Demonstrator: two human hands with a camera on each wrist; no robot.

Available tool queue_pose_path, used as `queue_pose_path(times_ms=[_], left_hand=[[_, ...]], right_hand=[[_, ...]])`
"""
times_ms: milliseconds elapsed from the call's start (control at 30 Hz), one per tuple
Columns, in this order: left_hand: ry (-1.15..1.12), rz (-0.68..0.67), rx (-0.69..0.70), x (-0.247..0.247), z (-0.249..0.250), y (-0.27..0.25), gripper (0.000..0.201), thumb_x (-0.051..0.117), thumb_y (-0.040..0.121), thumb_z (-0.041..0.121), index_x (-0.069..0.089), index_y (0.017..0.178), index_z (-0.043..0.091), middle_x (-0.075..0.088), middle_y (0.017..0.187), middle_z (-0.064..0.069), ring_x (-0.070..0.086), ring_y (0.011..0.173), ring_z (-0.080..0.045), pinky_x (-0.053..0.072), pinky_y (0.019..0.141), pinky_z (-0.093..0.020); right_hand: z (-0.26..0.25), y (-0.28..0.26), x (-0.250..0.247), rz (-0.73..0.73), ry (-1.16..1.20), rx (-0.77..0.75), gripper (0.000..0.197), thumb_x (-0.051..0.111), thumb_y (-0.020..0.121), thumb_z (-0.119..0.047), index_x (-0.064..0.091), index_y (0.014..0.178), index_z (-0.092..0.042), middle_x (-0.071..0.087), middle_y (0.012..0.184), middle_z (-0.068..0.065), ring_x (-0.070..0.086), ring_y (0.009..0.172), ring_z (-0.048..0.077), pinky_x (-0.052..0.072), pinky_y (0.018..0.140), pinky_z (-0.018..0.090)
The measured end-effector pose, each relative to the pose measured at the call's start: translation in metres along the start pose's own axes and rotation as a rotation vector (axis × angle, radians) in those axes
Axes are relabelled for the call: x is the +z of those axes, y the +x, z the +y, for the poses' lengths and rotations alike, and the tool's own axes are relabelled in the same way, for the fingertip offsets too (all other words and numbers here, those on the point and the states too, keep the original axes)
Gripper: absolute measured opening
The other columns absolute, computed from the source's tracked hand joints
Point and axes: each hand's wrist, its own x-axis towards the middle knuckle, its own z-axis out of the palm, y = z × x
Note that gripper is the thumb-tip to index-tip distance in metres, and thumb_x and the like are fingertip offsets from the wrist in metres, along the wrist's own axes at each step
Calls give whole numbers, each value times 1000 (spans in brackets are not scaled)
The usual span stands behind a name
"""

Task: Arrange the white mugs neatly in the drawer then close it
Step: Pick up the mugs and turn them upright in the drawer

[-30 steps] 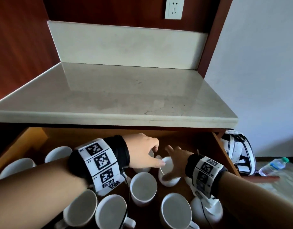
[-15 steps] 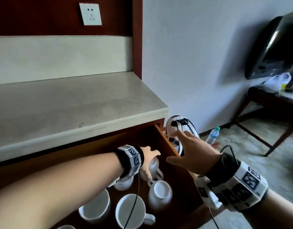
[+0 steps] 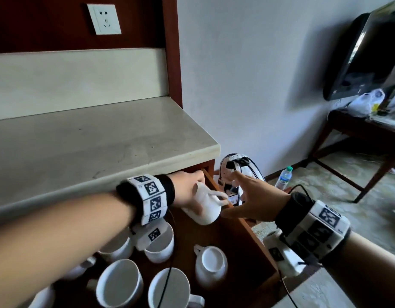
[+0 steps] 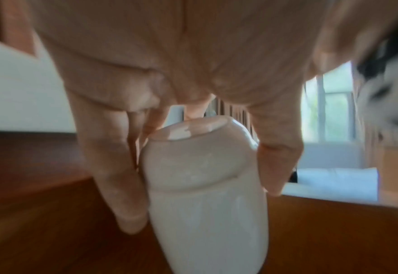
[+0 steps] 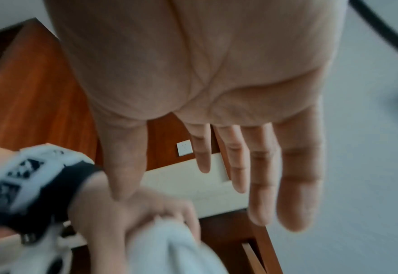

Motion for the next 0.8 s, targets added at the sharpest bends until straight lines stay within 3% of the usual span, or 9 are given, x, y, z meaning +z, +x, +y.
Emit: queue_pose_path(times_ms=[100, 167, 233, 300, 367, 467, 533, 600, 800], left_hand=[[-618, 109, -22, -18, -13, -29, 69, 87, 56, 41, 51, 111, 21, 61, 93, -3, 62, 77, -16, 56, 56, -31], [-945, 152, 15, -16, -19, -41, 74, 84, 47, 41, 54, 110, 17, 61, 96, -6, 63, 84, -19, 58, 62, -35], [-1258, 150, 10, -10, -25, -49, 72, 83, 50, 33, 55, 114, 15, 60, 102, -9, 64, 88, -23, 59, 68, -44], [-1383, 139, -37, -4, -30, -55, 77, 87, 58, 28, 52, 125, 17, 61, 106, -9, 65, 88, -28, 60, 69, -46], [-1149, 191, -123, -4, -40, -60, 84, 83, 66, 47, 41, 134, 20, 63, 108, -8, 67, 87, -30, 59, 75, -47], [-532, 254, -193, -7, -53, -76, 93, 54, 63, 80, 31, 139, 31, 59, 117, 8, 65, 99, -20, 55, 86, -38], [-340, 229, -194, -6, -58, -89, 72, 52, 74, 73, 44, 132, 31, 59, 116, 14, 63, 101, -12, 52, 84, -29], [-243, 188, -200, -3, -59, -103, 49, 55, 83, 64, 56, 118, 31, 65, 107, 16, 64, 92, -5, 52, 82, -25], [-187, 184, -263, 10, -70, -138, 43, 56, 84, 62, 59, 112, 30, 64, 102, 16, 58, 74, 3, 46, 64, -15]], right_hand=[[1, 16, 7, -95, 302, -41, 109, 85, 50, -57, 26, 138, -30, 49, 140, -2, 61, 113, 21, 52, 93, 46], [-5, 26, 13, -101, 685, -101, 102, 86, 50, -38, 31, 134, -26, 57, 127, -1, 66, 106, 24, 54, 87, 53], [-17, 35, 16, -76, 878, -158, 91, 82, 54, -29, 37, 133, -22, 60, 119, 3, 67, 100, 21, 57, 74, 47], [-29, 43, 17, -54, 893, -206, 86, 82, 56, -32, 41, 131, -21, 61, 118, 9, 67, 100, 24, 56, 65, 41], [-35, 56, 21, -22, 718, -175, 79, 85, 59, -36, 45, 124, -20, 64, 111, 10, 68, 95, 28, 57, 64, 42], [-42, 76, 35, 22, 70, -29, 78, 84, 59, -49, 43, 119, -23, 61, 103, 1, 60, 87, 21, 51, 69, 32], [-45, 89, 54, -36, -243, 14, 83, 79, 58, -57, 39, 123, -23, 58, 110, 3, 59, 97, 23, 49, 73, 32], [-43, 103, 75, -145, -374, 73, 89, 77, 61, -57, 35, 130, -20, 55, 121, 7, 59, 107, 28, 52, 79, 35], [-41, 138, 120, -303, -506, 164, 102, 75, 65, -51, 21, 145, -17, 44, 137, 14, 52, 123, 35, 51, 92, 41]])
